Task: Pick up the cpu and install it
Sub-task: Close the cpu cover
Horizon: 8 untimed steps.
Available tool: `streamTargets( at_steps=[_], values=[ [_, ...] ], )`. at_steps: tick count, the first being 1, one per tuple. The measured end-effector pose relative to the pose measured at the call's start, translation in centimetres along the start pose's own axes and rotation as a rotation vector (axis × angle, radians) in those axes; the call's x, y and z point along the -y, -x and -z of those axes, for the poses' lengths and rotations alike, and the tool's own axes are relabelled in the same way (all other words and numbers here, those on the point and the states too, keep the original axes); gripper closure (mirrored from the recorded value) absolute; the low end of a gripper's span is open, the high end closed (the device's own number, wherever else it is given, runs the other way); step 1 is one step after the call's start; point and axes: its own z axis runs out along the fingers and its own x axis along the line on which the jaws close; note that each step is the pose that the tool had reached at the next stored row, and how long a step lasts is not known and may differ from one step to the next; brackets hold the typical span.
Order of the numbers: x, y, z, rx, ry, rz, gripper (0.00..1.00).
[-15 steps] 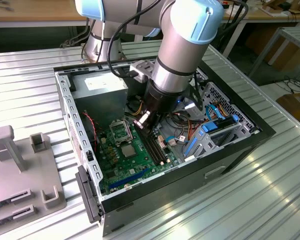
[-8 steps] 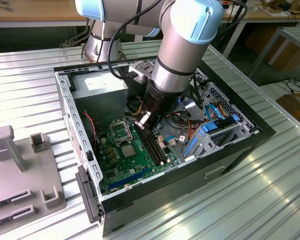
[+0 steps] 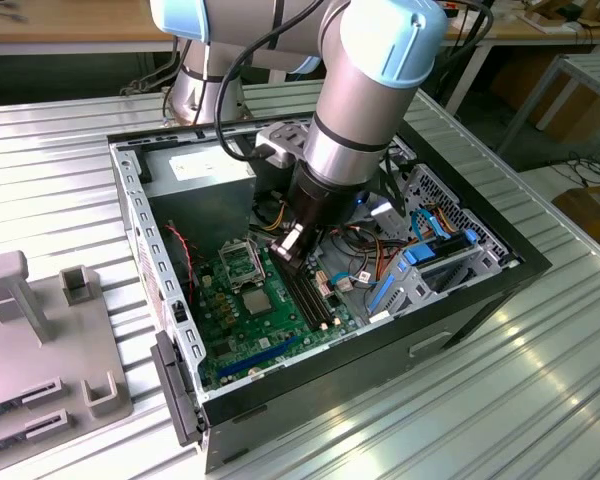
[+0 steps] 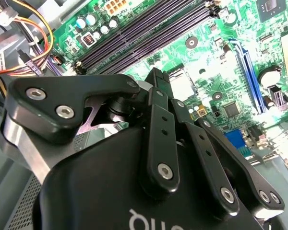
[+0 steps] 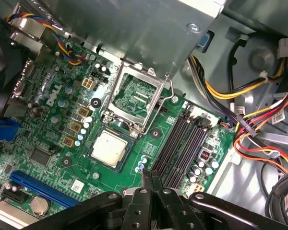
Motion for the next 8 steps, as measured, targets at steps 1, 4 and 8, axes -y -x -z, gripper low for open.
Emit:
streamTargets(
  at_steps=[1,4,8],
  values=[
    [0.0,0.0,0.0,-0.0001,-0.0002,0.003,0.89],
    [0.0,0.0,0.0,-0.0006,-0.0009,0.019,0.89],
    [0.0,0.0,0.0,-0.0011,-0.0019,0.041,0.89]
  ],
)
